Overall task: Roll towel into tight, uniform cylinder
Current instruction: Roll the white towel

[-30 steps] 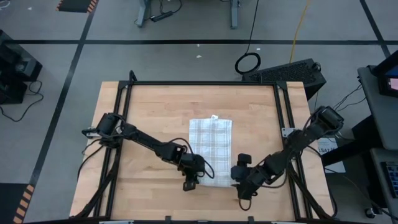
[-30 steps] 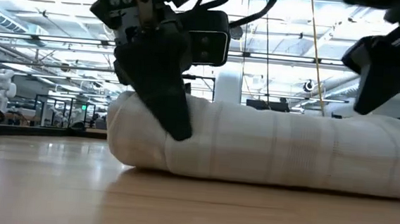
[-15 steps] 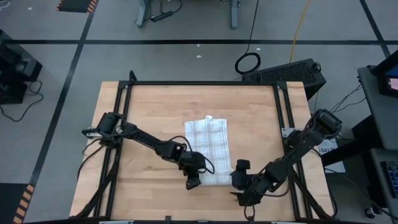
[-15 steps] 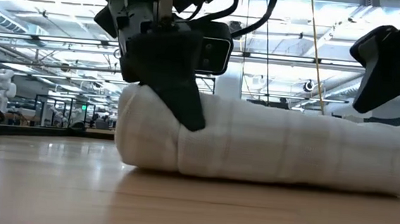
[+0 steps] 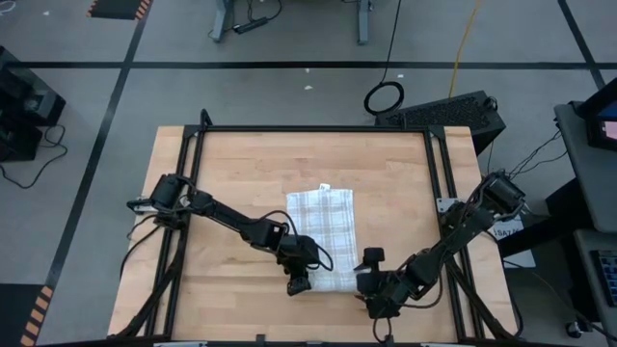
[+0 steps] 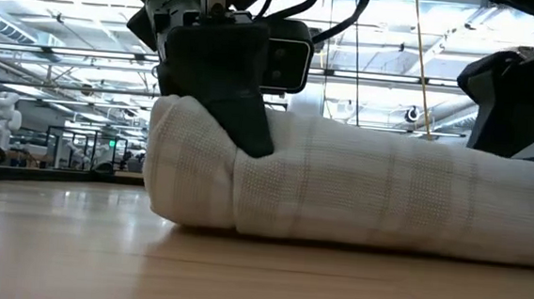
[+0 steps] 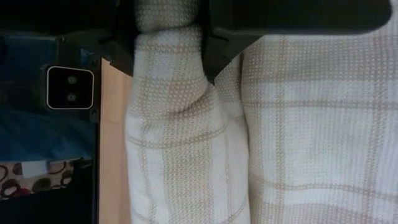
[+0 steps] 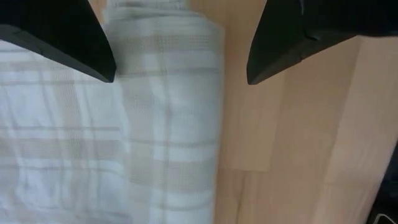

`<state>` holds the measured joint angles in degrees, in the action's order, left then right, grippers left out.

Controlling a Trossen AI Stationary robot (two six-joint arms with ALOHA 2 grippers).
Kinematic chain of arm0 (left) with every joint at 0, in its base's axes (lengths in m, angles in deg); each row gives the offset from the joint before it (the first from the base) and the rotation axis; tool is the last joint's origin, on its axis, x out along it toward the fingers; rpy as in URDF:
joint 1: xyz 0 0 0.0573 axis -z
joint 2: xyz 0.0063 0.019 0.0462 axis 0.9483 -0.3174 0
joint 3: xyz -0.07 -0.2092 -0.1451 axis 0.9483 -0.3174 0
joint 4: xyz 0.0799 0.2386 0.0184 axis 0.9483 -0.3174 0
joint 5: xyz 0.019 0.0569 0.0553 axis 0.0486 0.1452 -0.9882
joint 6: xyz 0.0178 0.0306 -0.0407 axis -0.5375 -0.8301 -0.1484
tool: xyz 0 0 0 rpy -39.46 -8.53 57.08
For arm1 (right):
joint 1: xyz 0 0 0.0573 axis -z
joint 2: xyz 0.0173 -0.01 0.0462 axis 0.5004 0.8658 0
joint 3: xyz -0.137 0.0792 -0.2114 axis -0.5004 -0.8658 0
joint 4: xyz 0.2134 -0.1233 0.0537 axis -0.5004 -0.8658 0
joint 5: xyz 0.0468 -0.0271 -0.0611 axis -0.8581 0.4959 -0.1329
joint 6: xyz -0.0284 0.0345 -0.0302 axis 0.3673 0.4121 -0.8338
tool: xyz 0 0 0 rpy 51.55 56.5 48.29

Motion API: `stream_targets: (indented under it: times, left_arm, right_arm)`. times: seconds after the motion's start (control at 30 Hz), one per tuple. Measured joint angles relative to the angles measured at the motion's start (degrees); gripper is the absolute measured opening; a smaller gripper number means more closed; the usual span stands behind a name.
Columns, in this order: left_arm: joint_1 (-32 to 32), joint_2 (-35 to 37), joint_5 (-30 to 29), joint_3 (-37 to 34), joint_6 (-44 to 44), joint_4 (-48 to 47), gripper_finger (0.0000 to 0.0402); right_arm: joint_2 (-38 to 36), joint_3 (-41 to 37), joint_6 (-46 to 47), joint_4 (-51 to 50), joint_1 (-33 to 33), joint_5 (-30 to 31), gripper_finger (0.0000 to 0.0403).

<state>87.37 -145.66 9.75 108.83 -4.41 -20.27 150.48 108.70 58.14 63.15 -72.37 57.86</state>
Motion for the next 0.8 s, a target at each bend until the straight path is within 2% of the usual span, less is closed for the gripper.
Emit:
stream_targets:
  times: [0.2,0.4,0.8]
  left_arm:
    - [0.00,0.00,-0.54,0.00,-0.09,0.00,0.0099]
    - [0.00,0.00,-1.20,0.00,-0.09,-0.11,0.0100]
    - [1.17,0.02,-2.69,0.07,-0.20,-0.99,0.0100]
  right_arm:
    - [0.48,0.00,0.11,0.77,1.31,-1.53,0.0352]
    - [4.04,0.00,-1.35,5.02,3.06,-5.98,0.0352]
    - [4.18,0.07,-1.36,5.84,4.67,-2.15,0.0352]
